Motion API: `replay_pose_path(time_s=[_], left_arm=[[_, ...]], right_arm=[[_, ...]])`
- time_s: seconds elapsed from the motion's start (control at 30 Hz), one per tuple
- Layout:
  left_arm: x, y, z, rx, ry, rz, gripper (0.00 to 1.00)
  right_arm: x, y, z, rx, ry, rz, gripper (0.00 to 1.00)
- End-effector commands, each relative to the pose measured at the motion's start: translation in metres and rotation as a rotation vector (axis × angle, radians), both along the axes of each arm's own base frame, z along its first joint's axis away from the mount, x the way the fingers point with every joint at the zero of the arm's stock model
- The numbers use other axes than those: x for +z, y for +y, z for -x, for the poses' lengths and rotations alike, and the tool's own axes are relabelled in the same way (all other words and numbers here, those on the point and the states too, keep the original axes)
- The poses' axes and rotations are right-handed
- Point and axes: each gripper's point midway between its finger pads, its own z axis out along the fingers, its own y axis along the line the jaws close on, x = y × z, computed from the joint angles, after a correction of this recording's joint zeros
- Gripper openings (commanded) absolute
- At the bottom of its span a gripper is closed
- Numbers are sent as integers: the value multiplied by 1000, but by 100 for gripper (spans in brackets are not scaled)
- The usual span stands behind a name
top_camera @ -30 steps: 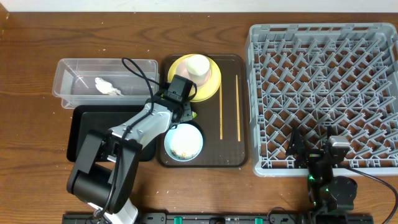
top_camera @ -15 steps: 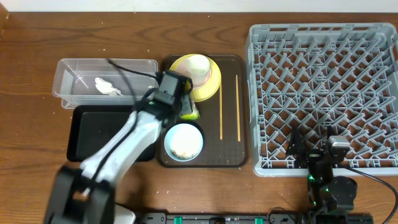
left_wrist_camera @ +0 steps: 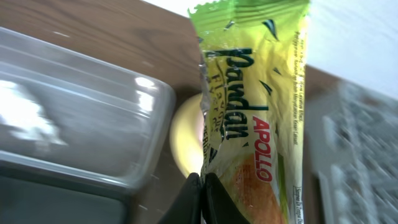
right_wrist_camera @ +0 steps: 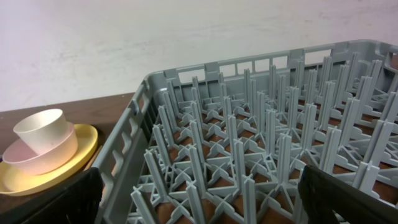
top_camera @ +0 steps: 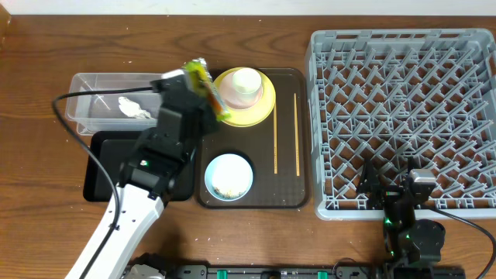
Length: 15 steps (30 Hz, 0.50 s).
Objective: Sort waste into correct bins and load items into the dishwasher rack
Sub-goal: 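Lift the wrapper and release it into the clear bin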
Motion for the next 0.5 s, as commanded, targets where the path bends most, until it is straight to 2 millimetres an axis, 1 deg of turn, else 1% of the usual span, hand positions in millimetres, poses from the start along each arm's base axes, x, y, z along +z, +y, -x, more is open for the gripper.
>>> replay_pose_path(time_s=[0.0,0.07,0.17,0.2,0.37,0.47], left_arm=[[4,45,-7,171,-26,-75,6],[0,59,-11,211,-17,-77,6],[-12,81,-17,299,9,-35,6],[-16,86,-20,312,17,-18,7],[-44,96,-46,284,61,82,7],[-63,104,-58,292,86,105,7]], right_arm=[[-1,-1,0,-4,0,4,99],[-1,-1,0,-4,0,4,99],[-1,-1,0,-4,0,4,99],[-1,-1,0,-4,0,4,99],[-1,-1,0,-4,1,4,99],[-1,-1,0,-4,0,4,99]])
